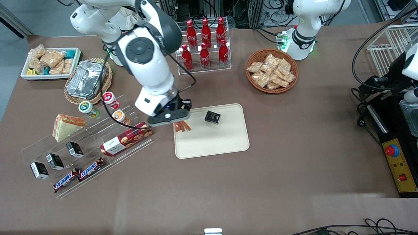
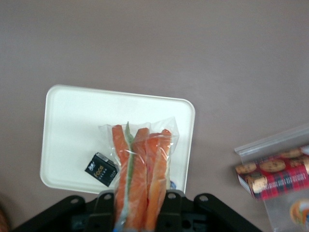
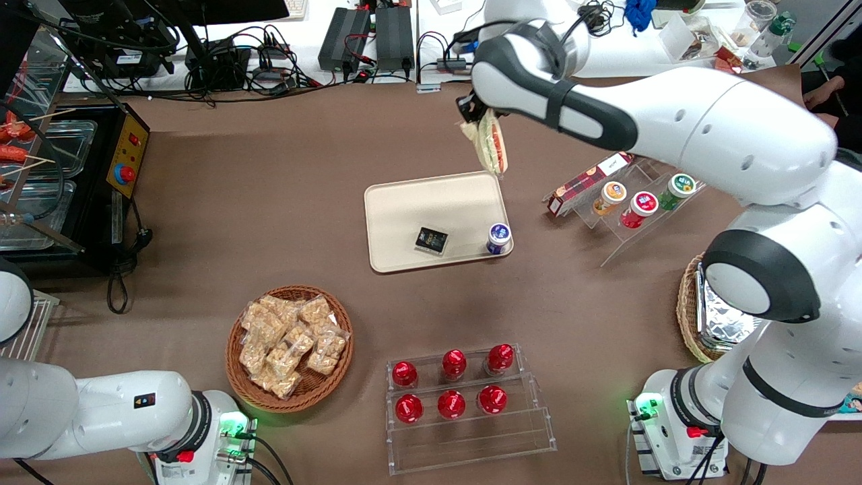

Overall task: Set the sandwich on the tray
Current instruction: 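Carry the sandwich over the cream tray and lower it beside the black box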

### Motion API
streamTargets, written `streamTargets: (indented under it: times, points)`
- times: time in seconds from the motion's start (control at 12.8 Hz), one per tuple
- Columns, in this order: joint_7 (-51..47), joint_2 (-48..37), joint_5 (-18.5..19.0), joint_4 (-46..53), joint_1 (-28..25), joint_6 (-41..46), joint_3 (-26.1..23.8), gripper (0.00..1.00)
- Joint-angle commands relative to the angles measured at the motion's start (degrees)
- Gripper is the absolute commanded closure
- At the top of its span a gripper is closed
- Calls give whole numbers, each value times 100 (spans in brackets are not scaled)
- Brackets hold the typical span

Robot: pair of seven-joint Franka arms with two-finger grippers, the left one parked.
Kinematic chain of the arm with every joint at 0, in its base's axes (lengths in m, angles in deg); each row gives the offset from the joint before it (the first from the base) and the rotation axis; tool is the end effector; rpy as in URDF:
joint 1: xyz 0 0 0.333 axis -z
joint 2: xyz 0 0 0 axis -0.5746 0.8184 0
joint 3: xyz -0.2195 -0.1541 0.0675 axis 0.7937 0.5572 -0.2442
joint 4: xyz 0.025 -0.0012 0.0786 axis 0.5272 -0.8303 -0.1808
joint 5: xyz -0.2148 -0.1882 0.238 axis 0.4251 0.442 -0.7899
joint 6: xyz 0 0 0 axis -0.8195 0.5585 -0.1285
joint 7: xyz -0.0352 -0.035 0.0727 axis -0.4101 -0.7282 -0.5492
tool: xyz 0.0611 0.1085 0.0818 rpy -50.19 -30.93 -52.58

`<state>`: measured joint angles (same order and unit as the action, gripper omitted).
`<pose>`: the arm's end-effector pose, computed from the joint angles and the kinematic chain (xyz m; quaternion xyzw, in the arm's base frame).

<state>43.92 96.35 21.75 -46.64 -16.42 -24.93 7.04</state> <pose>0.5174 0.3863 0.4101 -0.9891 -0.1369 -0.0448 0.0313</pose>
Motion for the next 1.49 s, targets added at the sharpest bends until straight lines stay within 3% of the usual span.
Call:
streamTargets:
  times: [0.0,0.94,1.17,1.41]
  points:
    - [841,376,55,44,-230,-420,67,81]
    - [4216,1994,20,26,-169,-2626,-232,81]
    - [5102,2319,-330,35,-160,-2944,-407,81]
    - [6561,2469,-1023,44,-125,-3085,-487,81]
